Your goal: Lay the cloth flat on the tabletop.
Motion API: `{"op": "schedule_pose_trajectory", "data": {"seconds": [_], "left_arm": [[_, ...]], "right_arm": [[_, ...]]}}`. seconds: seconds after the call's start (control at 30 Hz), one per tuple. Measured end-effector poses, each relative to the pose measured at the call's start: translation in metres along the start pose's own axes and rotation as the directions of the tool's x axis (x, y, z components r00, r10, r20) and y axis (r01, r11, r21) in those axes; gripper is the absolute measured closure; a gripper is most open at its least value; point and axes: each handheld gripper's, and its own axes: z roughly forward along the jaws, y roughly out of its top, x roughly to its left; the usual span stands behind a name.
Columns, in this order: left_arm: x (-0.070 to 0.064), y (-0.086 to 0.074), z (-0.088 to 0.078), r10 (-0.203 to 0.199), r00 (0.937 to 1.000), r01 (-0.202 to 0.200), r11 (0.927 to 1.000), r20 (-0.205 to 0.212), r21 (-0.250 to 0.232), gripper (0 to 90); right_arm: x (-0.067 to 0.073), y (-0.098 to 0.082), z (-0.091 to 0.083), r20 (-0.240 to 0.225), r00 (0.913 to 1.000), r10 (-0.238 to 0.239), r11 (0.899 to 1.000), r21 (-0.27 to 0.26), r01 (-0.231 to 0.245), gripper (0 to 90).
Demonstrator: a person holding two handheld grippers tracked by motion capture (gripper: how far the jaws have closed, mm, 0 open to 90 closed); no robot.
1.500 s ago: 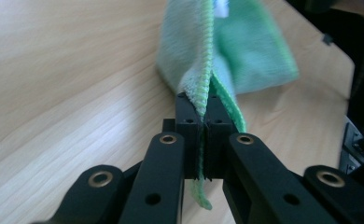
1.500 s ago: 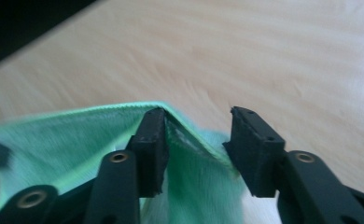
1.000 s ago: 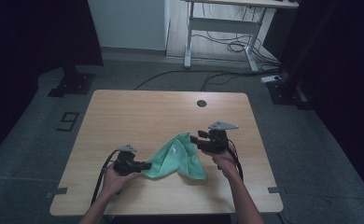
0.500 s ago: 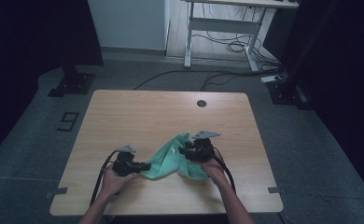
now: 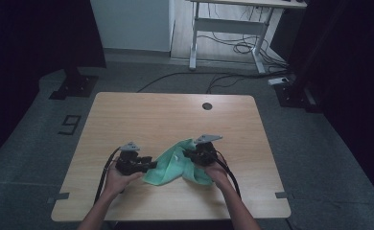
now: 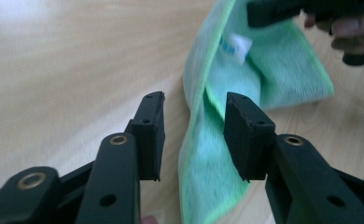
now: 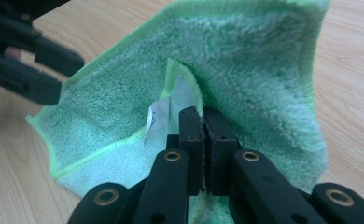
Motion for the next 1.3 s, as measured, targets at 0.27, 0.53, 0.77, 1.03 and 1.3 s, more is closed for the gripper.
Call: {"op": "schedule_pose_trajectory", "data": {"seconds": [0.27,0.53,0.77,1.03,1.3], "left_arm": [[0.003,0.024,0.017,0.003,0.9998,-0.003,0.9999,0.018,0.013,55.5],[0.002,0.036,0.036,0.001,0.9997,-0.002,0.9989,0.023,0.047,77.4],[0.009,0.032,0.037,-0.03,0.9993,0.031,0.9989,-0.022,0.035,88.2],[0.035,0.02,0.018,-0.128,0.9894,0.129,0.9916,-0.068,0.005,88.3],[0.052,0.002,0.0,-0.183,0.9784,0.183,0.983,-0.096,-0.01,88.2]], "right_arm": [[0.003,0.0,0.001,-0.018,0.9997,-0.013,1.0,0.005,0.013,87.4],[0.001,-0.001,0.001,-0.024,0.9997,-0.011,1.0,0.012,0.011,87.4],[0.0,-0.004,-0.004,-0.025,0.9996,-0.014,1.0,0.001,0.014,87.5],[-0.003,-0.014,-0.025,-0.017,0.9995,-0.026,0.999,-0.036,0.026,87.5],[0.005,-0.034,-0.06,-0.035,0.9969,-0.07,0.995,-0.075,0.067,87.3]]}}
